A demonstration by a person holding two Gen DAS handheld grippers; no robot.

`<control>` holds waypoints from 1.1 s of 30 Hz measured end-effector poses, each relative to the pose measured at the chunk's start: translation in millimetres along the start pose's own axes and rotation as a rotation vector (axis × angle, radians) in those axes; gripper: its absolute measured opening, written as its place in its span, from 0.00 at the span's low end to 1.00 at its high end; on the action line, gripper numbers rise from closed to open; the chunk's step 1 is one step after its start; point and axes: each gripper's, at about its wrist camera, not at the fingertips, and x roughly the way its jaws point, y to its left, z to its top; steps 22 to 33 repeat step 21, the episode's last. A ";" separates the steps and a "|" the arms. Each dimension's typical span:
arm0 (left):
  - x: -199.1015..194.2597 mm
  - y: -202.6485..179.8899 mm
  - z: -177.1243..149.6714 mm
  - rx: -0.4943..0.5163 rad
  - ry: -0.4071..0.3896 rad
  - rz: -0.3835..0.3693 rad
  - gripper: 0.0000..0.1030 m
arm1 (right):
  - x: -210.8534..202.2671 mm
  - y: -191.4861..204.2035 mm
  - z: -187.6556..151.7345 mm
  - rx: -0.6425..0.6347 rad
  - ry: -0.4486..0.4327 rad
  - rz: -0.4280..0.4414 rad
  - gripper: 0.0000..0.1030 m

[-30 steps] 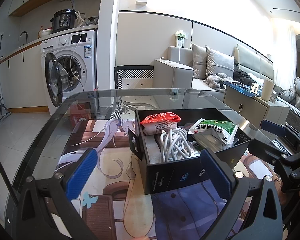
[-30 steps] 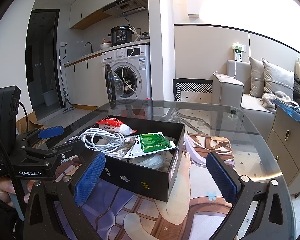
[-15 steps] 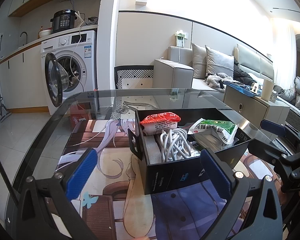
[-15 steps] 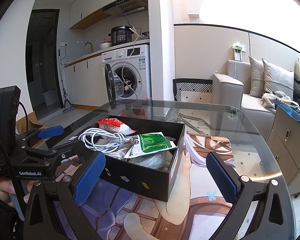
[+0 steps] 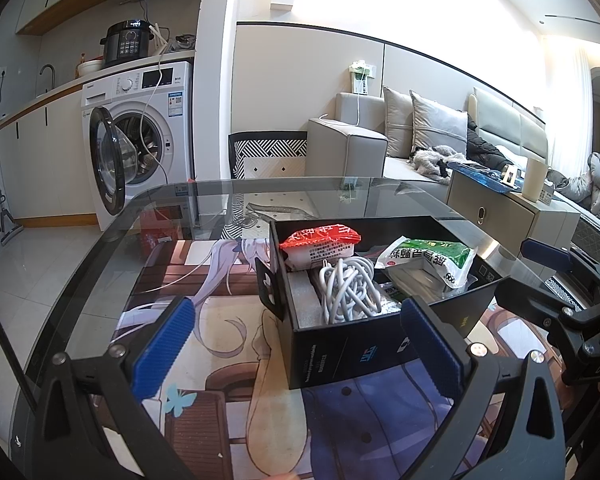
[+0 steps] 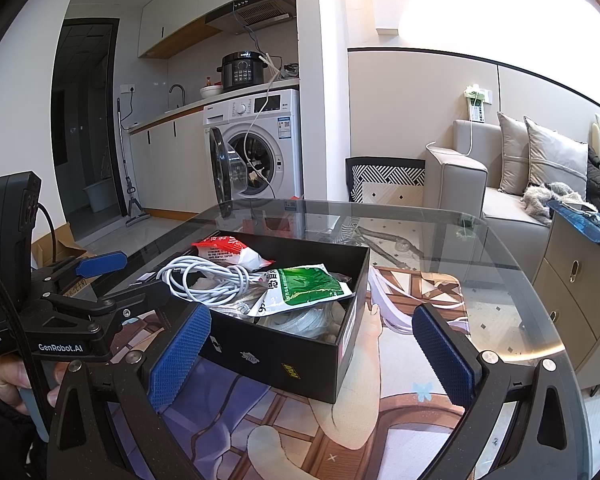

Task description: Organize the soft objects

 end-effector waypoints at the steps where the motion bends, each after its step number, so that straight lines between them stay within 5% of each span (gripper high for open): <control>1: 0.0 0.0 0.0 0.000 0.000 0.000 1.00 | -0.1 0.1 0.0 0.000 -0.001 0.000 1.00; 33: -1.5 0.2 0.4 0.009 -0.006 0.002 1.00 | 0.0 0.0 -0.1 0.000 0.000 0.000 1.00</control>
